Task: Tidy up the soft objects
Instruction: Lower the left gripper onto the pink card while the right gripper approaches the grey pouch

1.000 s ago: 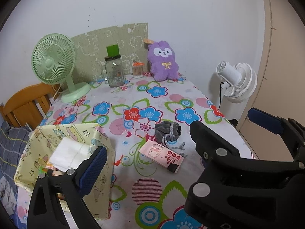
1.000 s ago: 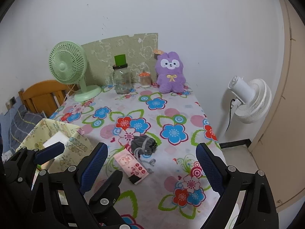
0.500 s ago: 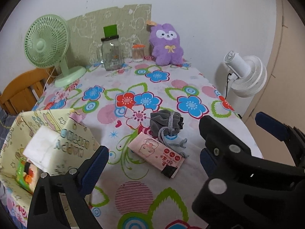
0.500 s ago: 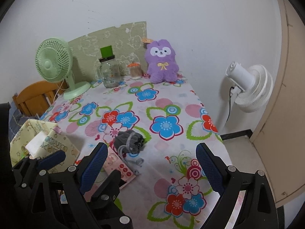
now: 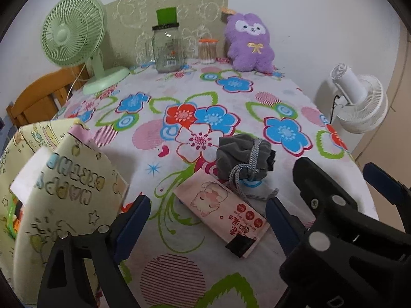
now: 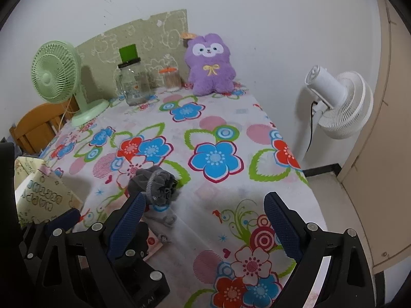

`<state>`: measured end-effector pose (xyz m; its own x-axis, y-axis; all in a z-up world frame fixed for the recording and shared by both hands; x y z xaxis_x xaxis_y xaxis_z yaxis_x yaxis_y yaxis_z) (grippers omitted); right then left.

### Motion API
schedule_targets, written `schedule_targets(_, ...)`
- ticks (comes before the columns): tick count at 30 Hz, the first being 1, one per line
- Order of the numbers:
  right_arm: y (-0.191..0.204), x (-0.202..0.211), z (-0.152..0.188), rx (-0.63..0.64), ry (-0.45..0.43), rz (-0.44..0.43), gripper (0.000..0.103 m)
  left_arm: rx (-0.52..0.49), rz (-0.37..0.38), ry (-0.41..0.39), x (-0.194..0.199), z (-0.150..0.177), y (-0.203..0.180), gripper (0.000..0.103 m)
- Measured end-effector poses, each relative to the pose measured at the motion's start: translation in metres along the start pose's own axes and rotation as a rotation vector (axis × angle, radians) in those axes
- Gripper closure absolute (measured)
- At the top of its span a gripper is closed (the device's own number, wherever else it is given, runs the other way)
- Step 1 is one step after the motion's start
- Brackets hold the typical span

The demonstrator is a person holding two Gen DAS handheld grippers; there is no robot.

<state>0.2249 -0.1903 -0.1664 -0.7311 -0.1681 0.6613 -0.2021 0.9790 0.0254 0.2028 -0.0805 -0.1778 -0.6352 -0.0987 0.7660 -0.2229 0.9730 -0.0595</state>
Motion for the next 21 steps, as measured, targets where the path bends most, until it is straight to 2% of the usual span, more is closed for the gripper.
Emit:
schedule_targets(4, -0.002, -0.007, 0.002, -0.003, 0.0, 0.008, 0.007, 0.012, 0.002, 0.028, -0.01, 0.002, -0.001, 0.018)
schedule_targets(10, -0.003, -0.014, 0.004, -0.001, 0.017, 0.009, 0.007, 0.008, 0.027, 0.061, -0.017, 0.005, -0.002, 0.032)
schedule_targets(12, -0.002, -0.015, 0.005, -0.004, 0.018, 0.004, 0.007, -0.003, 0.045, 0.058, -0.016, 0.006, -0.003, 0.042)
schedule_targets(15, -0.001, -0.015, 0.005, 0.0, 0.02, 0.004, 0.007, -0.018, 0.067, 0.06, -0.015, 0.006, -0.005, 0.052)
schedule_targets(21, 0.007, -0.016, 0.002, 0.013, 0.017, -0.017, 0.007, -0.015, 0.069, 0.072, -0.014, 0.004, 0.001, 0.056)
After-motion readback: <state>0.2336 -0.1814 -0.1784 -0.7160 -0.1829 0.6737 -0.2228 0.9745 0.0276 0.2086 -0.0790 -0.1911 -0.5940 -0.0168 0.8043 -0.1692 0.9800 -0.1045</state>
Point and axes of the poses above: each gripper's, at about its wrist camera, not at the fingertips, and x roughly against the way its jaws point, y to its left, z to its underside, the point moved 3 cm from there along -x, roughly the way its jaws point, and after that the axes turned 7 degrees about x, right-handed, at the moved point
